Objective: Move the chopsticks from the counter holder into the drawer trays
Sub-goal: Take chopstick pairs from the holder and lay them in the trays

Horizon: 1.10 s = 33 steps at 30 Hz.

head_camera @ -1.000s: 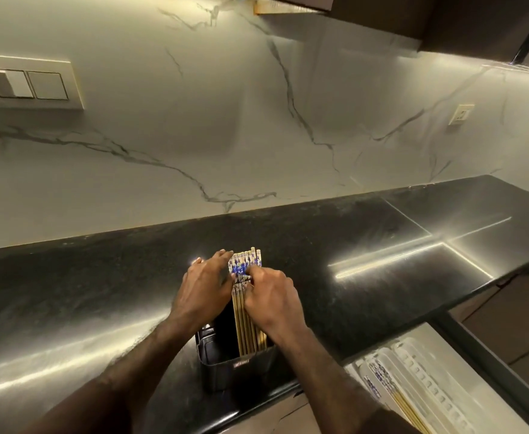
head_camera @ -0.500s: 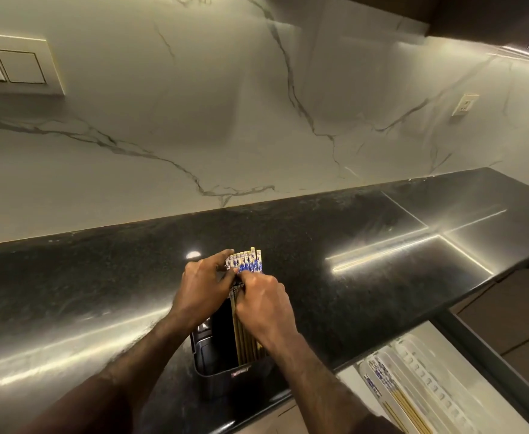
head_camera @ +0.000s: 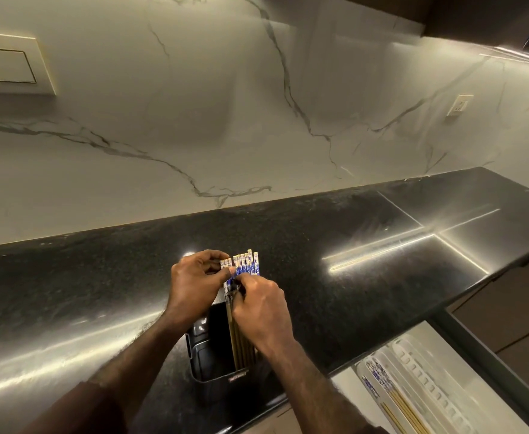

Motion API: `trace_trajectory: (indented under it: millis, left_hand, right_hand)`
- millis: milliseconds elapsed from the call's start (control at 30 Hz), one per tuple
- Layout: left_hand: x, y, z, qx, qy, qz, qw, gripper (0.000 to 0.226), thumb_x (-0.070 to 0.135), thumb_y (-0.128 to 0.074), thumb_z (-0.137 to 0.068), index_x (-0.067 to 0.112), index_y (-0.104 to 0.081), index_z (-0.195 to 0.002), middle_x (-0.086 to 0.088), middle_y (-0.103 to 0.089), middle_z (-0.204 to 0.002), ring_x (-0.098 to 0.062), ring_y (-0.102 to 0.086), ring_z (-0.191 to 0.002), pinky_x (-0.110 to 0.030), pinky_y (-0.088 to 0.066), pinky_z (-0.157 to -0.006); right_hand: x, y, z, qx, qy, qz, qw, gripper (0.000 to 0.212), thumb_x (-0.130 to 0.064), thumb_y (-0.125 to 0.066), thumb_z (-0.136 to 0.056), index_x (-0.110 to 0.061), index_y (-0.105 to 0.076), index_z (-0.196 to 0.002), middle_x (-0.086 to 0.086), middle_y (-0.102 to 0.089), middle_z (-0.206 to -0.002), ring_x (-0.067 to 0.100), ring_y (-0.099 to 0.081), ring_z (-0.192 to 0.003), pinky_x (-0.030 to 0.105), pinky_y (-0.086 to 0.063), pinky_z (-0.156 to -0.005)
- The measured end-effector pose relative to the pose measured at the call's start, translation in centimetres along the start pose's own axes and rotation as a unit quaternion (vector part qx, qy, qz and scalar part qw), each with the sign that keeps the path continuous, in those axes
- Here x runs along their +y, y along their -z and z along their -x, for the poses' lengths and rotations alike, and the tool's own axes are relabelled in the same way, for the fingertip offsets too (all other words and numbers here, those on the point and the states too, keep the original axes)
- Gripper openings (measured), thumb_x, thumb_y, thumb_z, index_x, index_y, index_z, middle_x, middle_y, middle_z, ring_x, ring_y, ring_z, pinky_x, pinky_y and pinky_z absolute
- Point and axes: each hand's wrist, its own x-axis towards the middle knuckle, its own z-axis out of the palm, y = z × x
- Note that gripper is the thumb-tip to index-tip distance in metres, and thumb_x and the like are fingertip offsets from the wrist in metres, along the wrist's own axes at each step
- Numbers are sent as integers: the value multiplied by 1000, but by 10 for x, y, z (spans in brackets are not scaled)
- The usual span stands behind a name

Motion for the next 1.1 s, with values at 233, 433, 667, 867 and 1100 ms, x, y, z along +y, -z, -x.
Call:
trace_trajectory:
  millis: [233,433,667,867,1100]
  left_hand:
    - [28,12,1,0,-48,34,998,30,9,-82,-71,24,-73,-96,6,-75,-84,-2,-72,-75,-21,-59,-71]
    - [82,33,-4,-25,-111,54,992,31,8,-79,-73,20,-71,-101,5,-75,-88,-3,-73,-77,-17,-57,-69]
    - [138,34,-1,-40,-168,73,982,31,10,-79,-75,14,-72,-105,2,-75,-86,-6,-73,-74,-19,-58,-67]
    - [168,-2,23,-60,-152,154,974,29,6,-77,-76,16,-71,-103,1,-76,-81,-11,-74,-74,-20,-58,-65]
    - [209,-81,81,-77,-134,214,965,27,5,-77,-76,16,-72,-101,-3,-77,-83,-17,-75,-78,-26,-60,-67]
  right_hand:
    - [-11,16,-10,23,-33,-110,993,23,-24,-64,-91,-19,-67,-113,-4,-72,-97,6,-66,-85,23,-56,-78]
    - [-15,40,-16,-19,-46,-216,975,19,-26,-71,-86,-23,-69,-104,-15,-69,-89,-7,-63,-82,8,-49,-73]
    - [7,80,5,-127,-68,-323,935,15,-17,-72,-85,-18,-71,-100,-1,-75,-94,8,-72,-88,37,-57,-88]
    - [55,134,44,-142,-76,-383,910,19,-16,-70,-86,-15,-70,-106,4,-76,-100,19,-72,-96,42,-54,-93]
    - [120,209,121,-108,-118,-361,919,14,-17,-68,-88,-14,-71,-102,1,-77,-94,16,-74,-89,29,-58,-82]
